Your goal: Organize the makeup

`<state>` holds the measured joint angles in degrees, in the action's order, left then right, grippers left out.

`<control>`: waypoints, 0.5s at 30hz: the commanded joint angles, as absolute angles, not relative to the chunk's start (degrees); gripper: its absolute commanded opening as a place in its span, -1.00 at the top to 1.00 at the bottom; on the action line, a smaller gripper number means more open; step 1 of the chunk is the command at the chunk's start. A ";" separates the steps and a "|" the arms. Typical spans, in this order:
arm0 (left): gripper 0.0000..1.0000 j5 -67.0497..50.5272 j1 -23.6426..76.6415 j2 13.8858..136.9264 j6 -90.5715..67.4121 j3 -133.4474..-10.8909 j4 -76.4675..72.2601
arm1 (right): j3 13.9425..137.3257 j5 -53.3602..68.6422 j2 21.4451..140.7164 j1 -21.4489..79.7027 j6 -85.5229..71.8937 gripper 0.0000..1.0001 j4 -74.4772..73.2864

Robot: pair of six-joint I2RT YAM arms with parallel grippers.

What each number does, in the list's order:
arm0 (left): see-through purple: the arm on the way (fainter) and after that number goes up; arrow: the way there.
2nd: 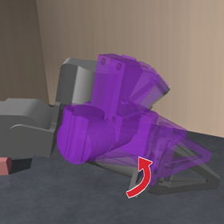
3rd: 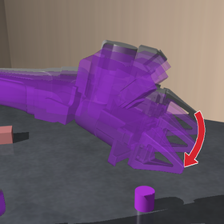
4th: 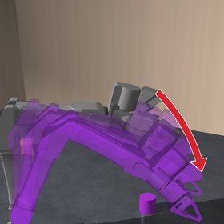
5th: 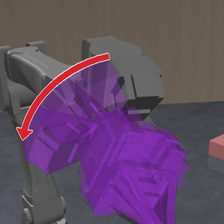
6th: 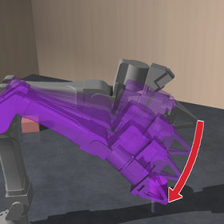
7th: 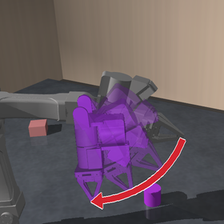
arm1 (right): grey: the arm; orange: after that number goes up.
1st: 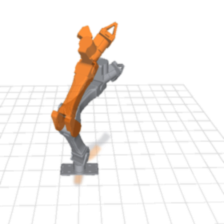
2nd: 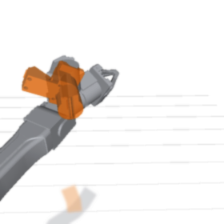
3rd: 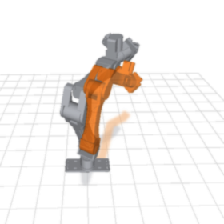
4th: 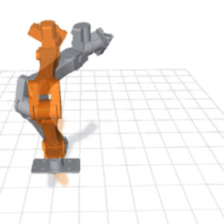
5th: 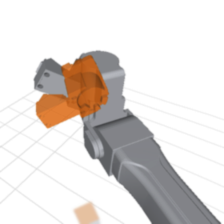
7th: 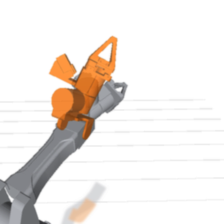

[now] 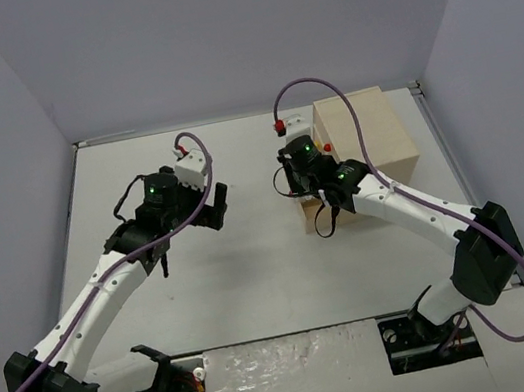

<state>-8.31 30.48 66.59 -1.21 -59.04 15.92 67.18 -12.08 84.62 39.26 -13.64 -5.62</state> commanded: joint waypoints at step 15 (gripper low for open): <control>-0.94 2.95 18.28 63.28 -5.84 -57.98 18.08 | 79.00 -45.32 102.46 38.67 -1.83 1.00 -0.94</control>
